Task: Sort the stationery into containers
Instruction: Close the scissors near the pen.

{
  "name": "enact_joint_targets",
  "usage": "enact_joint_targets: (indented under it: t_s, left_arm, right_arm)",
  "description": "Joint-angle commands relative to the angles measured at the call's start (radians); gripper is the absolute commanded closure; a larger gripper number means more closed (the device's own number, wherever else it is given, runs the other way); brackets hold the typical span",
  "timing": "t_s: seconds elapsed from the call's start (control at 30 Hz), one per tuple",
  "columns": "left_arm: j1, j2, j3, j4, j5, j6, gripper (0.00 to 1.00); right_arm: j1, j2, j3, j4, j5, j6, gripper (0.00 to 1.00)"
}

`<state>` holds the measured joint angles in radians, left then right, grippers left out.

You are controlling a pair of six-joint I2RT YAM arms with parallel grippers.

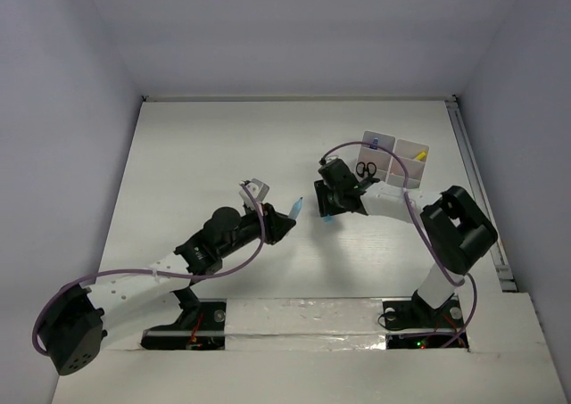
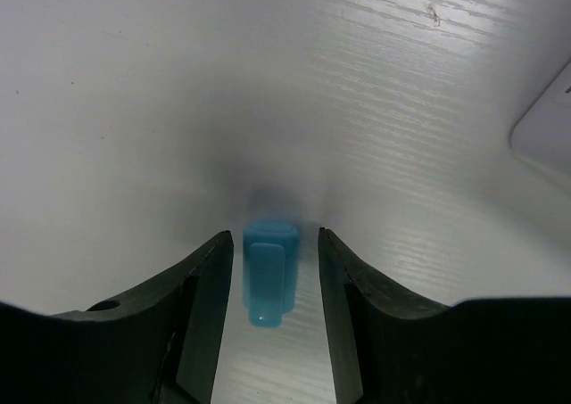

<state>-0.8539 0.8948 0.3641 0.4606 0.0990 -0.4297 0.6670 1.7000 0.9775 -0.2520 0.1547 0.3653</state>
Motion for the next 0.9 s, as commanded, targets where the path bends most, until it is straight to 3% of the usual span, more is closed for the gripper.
enact_joint_targets:
  t_s: [0.0,0.17,0.4,0.5,0.6,0.73,0.87]
  left_arm:
    - [-0.004,-0.005,-0.013,0.078,0.022,-0.012,1.00]
    - [-0.004,0.006,-0.010,0.090,0.024,-0.023,1.00]
    - [0.007,0.007,-0.045,0.163,0.060,-0.066,1.00]
    - [0.035,0.019,-0.077,0.260,0.099,-0.096,1.00]
    - [0.110,0.058,-0.160,0.456,0.255,-0.190,1.00]
    - [0.168,0.102,-0.209,0.657,0.349,-0.302,1.00]
    - [0.177,0.142,-0.247,0.841,0.392,-0.415,1.00]
  right_arm:
    - [-0.006,0.004,0.043,-0.013,0.037,-0.012,0.53]
    - [-0.006,0.042,0.053,-0.029,0.039,-0.020,0.57]
    - [-0.006,0.027,0.052,-0.023,0.016,-0.026,0.84]
    - [-0.015,-0.016,0.040,0.005,-0.012,-0.020,0.87]
    - [-0.069,-0.112,0.014,0.066,-0.113,-0.006,0.89]
    - [-0.177,-0.243,-0.043,0.251,-0.398,0.037,0.91]
    - [-0.205,-0.336,-0.068,0.419,-0.550,0.113,0.91]
